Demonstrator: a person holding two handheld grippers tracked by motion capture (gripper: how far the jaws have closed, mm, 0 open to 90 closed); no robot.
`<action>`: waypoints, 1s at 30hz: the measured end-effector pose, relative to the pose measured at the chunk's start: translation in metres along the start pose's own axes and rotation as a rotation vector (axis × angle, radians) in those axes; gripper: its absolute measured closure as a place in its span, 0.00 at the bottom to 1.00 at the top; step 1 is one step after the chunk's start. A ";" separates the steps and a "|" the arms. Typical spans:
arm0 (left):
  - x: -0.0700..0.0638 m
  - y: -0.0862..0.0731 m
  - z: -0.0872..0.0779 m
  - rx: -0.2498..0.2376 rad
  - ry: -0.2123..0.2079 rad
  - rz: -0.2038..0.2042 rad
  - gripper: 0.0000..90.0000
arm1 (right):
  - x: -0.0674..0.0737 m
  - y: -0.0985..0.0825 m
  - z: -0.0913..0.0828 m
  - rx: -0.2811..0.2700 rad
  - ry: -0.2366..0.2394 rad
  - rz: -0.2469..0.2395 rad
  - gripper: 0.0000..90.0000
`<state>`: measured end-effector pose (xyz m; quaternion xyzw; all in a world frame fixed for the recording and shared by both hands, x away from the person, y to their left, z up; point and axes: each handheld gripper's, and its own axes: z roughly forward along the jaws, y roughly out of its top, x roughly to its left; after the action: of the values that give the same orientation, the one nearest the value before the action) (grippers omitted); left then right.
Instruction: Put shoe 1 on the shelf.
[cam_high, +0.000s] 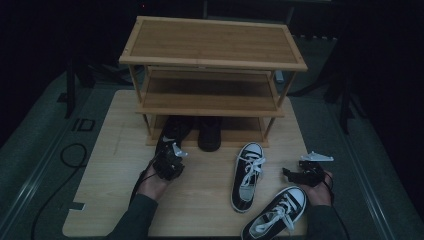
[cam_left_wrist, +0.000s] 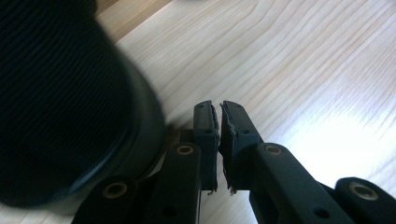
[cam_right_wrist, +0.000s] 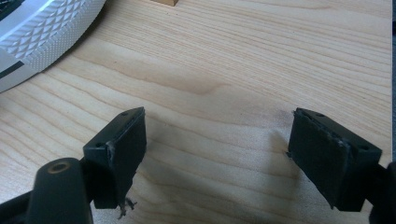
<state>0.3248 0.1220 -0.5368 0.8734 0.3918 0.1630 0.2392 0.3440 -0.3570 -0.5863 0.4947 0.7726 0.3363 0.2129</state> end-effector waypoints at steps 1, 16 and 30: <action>0.002 -0.003 -0.002 0.002 0.007 -0.002 0.95 | 0.000 0.000 0.000 0.000 0.000 0.000 0.21; 0.022 -0.037 -0.010 0.087 0.077 -0.061 1.00 | 0.000 0.000 0.000 0.000 0.000 -0.001 0.21; 0.049 -0.039 -0.005 0.067 0.088 -0.158 1.00 | 0.000 0.000 0.000 0.000 0.000 -0.001 0.21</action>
<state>0.3305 0.1836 -0.5495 0.8393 0.4746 0.1688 0.2046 0.3440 -0.3570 -0.5863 0.4944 0.7728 0.3362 0.2131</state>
